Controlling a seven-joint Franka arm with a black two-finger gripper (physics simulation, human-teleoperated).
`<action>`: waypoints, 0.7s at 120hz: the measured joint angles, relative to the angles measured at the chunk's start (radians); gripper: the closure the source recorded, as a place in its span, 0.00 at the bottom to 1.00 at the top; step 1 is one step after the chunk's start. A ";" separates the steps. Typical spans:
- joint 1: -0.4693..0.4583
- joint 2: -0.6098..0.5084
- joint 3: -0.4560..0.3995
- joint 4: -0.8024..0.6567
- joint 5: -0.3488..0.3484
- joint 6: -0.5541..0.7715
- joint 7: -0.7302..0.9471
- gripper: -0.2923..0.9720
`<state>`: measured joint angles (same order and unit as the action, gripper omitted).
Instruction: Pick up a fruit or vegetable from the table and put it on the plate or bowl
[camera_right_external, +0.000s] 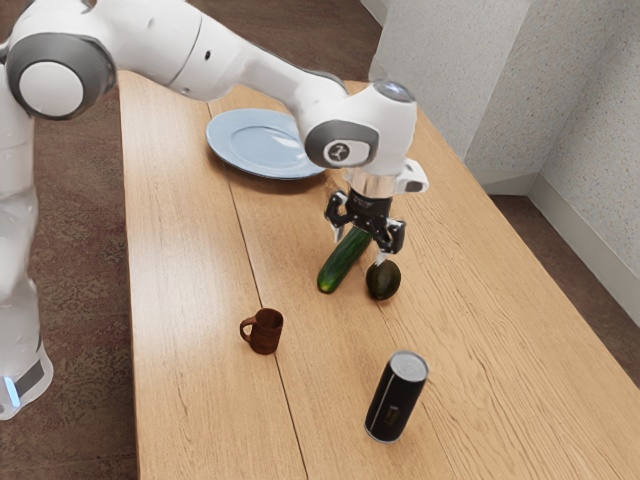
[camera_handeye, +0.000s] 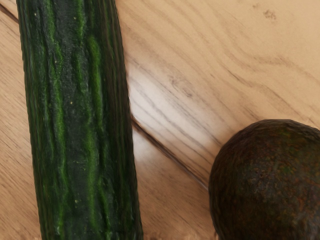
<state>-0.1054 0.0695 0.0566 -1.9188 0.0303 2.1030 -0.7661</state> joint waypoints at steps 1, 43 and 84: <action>0.001 -0.001 0.000 0.000 0.000 0.000 0.001 0.23; 0.057 0.052 0.009 0.000 -0.007 0.027 0.041 0.23; 0.074 0.038 0.013 -0.047 -0.039 0.070 0.060 0.23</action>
<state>-0.0311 0.1077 0.0701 -1.9654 -0.0089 2.1726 -0.7061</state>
